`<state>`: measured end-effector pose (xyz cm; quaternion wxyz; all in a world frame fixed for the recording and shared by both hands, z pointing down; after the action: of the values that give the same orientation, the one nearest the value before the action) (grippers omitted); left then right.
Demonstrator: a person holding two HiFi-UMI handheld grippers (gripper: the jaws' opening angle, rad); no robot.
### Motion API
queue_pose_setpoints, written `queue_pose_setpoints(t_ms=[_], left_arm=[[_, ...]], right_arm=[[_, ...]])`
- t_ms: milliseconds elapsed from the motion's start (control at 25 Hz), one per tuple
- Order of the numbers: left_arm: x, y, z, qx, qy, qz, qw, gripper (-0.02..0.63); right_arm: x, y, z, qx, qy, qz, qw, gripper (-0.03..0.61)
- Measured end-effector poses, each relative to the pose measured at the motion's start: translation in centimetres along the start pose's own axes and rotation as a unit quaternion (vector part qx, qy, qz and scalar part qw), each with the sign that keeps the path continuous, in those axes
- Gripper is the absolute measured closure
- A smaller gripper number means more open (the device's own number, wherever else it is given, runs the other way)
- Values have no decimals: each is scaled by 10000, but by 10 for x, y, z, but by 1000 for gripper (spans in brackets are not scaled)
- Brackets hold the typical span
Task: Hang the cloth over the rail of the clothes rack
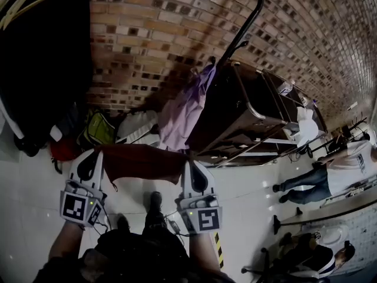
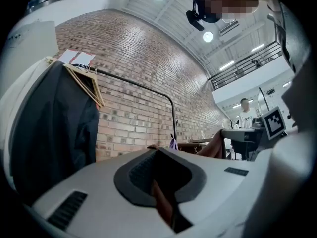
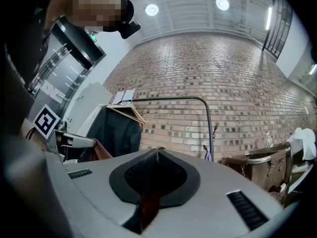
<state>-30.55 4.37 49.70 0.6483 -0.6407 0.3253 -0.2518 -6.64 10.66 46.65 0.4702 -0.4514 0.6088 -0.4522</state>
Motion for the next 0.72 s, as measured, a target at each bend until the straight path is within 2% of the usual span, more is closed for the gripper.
queue_pose_setpoints(t_ms=[320, 720], left_arm=[[47, -9, 7, 99, 184, -55, 9998, 597], [129, -14, 34, 204, 198, 29, 9996, 597]], right_arm=[[34, -21, 46, 194, 93, 94, 9997, 549], [69, -37, 127, 283, 43, 315, 9991, 549]])
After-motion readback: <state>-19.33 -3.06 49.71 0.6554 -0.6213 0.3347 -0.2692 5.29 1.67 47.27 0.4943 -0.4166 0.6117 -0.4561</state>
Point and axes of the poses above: the fingertips, and each gripper's own axes: x forward along the fingers, z to its right, y out of its top, the point moved 3 cm from there along -x, backward along the fingers, and after that the axes turned 3 degrees about -y, right-handed, at the moved point
